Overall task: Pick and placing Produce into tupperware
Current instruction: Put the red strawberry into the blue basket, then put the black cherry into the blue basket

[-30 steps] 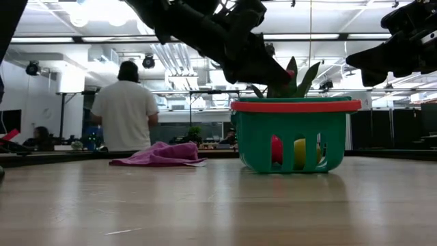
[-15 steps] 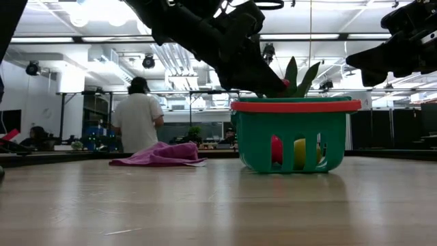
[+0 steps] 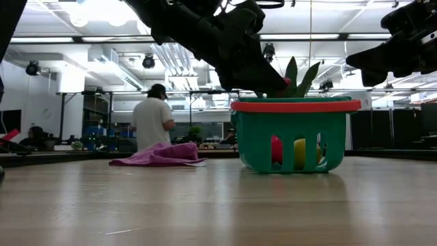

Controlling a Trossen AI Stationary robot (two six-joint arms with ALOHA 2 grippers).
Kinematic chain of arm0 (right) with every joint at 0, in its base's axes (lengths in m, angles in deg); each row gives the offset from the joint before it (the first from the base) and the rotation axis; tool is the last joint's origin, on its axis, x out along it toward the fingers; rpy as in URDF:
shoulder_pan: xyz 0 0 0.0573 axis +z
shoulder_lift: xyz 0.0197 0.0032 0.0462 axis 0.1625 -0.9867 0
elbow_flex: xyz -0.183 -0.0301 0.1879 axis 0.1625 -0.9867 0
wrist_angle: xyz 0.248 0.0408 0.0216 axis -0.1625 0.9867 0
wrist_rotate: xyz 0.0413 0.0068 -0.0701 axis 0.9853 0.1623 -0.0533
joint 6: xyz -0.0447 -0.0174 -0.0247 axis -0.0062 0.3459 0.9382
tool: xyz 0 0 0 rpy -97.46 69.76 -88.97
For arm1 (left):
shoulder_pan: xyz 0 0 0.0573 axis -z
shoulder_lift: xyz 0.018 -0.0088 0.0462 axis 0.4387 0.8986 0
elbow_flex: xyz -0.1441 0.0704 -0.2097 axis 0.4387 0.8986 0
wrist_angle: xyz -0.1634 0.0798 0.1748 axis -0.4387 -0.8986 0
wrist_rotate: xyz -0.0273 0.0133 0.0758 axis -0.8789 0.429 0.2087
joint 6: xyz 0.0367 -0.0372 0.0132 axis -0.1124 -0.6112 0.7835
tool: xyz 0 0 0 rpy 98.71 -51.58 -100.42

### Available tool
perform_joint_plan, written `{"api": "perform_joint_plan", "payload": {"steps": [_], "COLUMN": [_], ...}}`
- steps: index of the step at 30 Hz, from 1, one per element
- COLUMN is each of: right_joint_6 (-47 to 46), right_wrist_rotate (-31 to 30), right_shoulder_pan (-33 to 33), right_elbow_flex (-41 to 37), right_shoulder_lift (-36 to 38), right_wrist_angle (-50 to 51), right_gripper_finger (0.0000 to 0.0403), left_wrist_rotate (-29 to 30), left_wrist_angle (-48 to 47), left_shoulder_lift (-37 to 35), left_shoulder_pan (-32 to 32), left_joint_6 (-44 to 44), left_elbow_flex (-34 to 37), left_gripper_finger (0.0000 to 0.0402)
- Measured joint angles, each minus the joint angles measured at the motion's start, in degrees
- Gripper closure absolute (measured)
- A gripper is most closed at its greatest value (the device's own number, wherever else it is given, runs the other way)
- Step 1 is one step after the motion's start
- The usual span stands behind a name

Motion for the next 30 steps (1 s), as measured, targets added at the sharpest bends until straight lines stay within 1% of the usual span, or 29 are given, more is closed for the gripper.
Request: {"api": "perform_joint_plan", "payload": {"steps": [15, 18, 24, 30], "right_joint_6": [0.0, 0.0, 0.0, 0.0], "right_wrist_rotate": [0.0, 0.0, 0.0, 0.0], "right_shoulder_pan": [0.0, 0.0, 0.0, 0.0], "right_elbow_flex": [0.0, 0.0, 0.0, 0.0], "right_shoulder_lift": [0.0, 0.0, 0.0, 0.0], "right_wrist_angle": [0.0, 0.0, 0.0, 0.0], "right_gripper_finger": [0.0394, 0.0394, 0.0394, 0.0394], "left_wrist_rotate": [-1.0, -1.0, -1.0, -1.0], "left_wrist_angle": [0.5, 0.8, 2.0, 2.0], "left_shoulder_lift": [0.0, 0.0, 0.0, 0.0], "left_shoulder_pan": [0.0, 0.0, 0.0, 0.0], "left_joint_6": [-0.1, -0.2, -0.2, -0.2], "left_elbow_flex": [0.0, -0.1, 0.0, 0.0], "left_gripper_finger": [0.0277, 0.0266, 0.0233, 0.0222]}}
